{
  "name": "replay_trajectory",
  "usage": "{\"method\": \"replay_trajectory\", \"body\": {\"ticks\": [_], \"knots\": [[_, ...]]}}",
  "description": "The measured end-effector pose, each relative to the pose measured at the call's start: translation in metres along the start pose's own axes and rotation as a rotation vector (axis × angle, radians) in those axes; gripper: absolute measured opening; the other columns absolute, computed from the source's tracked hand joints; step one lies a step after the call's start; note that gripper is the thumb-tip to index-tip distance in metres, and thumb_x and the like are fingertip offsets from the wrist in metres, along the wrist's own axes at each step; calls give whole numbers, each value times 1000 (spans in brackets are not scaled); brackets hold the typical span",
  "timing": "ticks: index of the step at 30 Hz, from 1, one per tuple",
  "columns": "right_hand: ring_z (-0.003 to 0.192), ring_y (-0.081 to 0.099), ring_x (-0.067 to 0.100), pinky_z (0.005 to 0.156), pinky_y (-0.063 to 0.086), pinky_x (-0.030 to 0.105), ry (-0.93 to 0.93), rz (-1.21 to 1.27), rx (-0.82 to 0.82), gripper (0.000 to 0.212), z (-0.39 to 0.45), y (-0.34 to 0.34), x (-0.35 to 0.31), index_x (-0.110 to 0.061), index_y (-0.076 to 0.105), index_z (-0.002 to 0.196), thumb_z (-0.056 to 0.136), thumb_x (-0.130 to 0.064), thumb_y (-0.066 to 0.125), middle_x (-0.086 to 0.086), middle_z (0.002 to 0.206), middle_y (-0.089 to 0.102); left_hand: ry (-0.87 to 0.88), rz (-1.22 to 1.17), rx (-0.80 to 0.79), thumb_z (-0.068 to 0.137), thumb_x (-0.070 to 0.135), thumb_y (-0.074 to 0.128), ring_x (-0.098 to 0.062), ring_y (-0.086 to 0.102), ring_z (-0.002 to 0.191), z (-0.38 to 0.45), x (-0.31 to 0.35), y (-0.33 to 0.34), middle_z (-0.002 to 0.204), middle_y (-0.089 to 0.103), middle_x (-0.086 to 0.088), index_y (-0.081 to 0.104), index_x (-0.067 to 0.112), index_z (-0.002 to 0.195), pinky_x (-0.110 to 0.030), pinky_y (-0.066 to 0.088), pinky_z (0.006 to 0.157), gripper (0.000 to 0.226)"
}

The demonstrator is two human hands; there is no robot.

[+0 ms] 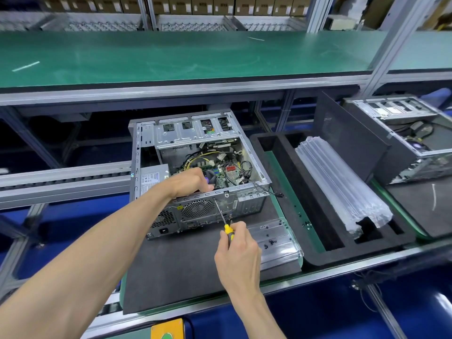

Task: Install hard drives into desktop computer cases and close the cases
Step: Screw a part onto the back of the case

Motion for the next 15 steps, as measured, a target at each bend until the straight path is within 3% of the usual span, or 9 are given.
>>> {"method": "replay_trajectory", "body": {"ticks": [6, 10, 15], "knots": [[62, 61, 24, 54, 30, 29, -56, -55, 25, 12, -2, 0, -5, -14, 55, 97, 95, -20, 65, -2, 76, 61, 2, 26, -12, 88, 20, 61, -17, 10, 49, -2, 4, 2, 50, 17, 3, 22, 24, 47, -37, 14, 59, 57], [46, 57, 22, 45, 25, 25, -121, -161, 92, 21, -4, -3, -12, -13, 59, 84, 83, -17, 79, -2, 63, 58, 8, 8, -15, 85, 23, 60, -15, 10, 49, -4, 7, 2, 49, 18, 4, 22, 23, 46, -38, 12, 58, 54], [36, 53, 22, 41, 19, 24, -131, -240, 141, 26, -4, -6, -14, -15, 57, 72, 84, -23, 79, -1, 50, 54, -3, -3, 28, 88, 13, 61, -15, 10, 48, -3, 7, 0, 48, 17, 5, 22, 25, 43, -39, 11, 60, 61]]}}
Point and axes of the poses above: each hand's wrist, its own z-axis towards the middle knuckle, its own y-axis out of the palm, x = y × z, the point moved 8 cm from there along z, towards the middle knuckle
